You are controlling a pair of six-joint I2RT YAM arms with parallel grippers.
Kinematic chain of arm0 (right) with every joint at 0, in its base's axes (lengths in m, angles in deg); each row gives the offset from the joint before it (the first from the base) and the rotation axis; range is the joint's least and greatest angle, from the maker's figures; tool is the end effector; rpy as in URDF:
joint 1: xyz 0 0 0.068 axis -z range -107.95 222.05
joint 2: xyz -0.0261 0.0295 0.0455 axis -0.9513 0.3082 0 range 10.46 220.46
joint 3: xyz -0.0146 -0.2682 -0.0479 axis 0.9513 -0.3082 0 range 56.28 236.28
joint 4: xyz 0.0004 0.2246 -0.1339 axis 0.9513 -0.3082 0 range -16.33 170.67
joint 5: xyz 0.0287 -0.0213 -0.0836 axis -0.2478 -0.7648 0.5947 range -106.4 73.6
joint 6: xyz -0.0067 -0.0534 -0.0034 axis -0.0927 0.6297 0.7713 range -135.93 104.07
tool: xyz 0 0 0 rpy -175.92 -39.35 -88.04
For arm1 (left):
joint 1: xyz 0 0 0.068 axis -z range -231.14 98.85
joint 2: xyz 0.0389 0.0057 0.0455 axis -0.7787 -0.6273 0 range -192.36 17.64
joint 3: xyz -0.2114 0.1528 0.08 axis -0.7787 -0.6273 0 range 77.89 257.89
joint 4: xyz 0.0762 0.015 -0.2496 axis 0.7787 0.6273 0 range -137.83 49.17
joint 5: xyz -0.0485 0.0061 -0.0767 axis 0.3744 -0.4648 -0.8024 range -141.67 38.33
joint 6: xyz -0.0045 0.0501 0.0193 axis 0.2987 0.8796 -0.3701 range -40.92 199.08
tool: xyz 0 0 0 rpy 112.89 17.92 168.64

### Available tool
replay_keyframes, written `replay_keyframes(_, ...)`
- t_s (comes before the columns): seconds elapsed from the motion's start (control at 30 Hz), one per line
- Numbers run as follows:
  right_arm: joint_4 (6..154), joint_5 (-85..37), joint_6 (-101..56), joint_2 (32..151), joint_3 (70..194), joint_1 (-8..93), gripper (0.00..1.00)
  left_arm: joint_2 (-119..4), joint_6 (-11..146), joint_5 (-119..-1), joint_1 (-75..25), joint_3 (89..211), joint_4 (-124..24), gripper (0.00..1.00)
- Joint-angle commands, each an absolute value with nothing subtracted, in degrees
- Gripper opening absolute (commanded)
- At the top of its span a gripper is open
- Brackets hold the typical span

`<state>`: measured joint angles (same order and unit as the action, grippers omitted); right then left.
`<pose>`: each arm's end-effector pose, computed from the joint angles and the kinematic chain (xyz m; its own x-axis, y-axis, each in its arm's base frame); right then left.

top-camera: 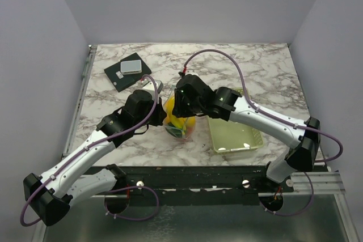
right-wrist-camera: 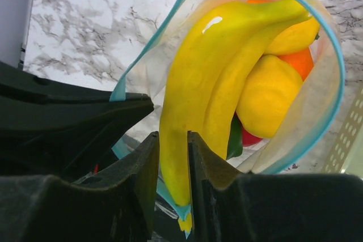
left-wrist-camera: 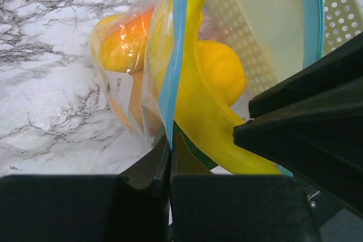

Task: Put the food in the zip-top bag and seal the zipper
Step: Adjust the zipper food storage bag at the center of the board.

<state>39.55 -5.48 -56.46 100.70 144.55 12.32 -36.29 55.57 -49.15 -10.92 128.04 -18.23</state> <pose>0.1810 0.2970 0.3547 -0.7675 -0.0491 -0.6392 -0.3678 0.8504 0.3762 0.1570 -0.1309 0.3104 -0.6313 0.0121 -0.7754 0.3984 0.8629 -0.3109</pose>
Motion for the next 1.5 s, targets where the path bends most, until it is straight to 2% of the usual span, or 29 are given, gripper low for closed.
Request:
replay_keyframes(0.0,37.2,-7.7,-55.1,104.2,143.9,11.8,0.30,-36.2,55.8,-50.6,-11.1,130.2,-18.7,0.00)
replay_keyframes(0.37,28.7,-0.4,-55.7,114.7,146.1,9.8,0.26,-36.5,56.2,-50.7,-11.1,130.7,-18.7,0.00)
replay_keyframes(0.83,27.5,4.1,-56.0,107.9,152.2,9.7,0.26,-37.2,56.7,-50.7,-11.0,133.1,-17.9,0.00)
replay_keyframes(1.47,30.2,4.1,-56.7,93.7,149.8,9.6,0.46,-37.2,55.7,-50.4,-11.1,133.8,-17.3,0.00)
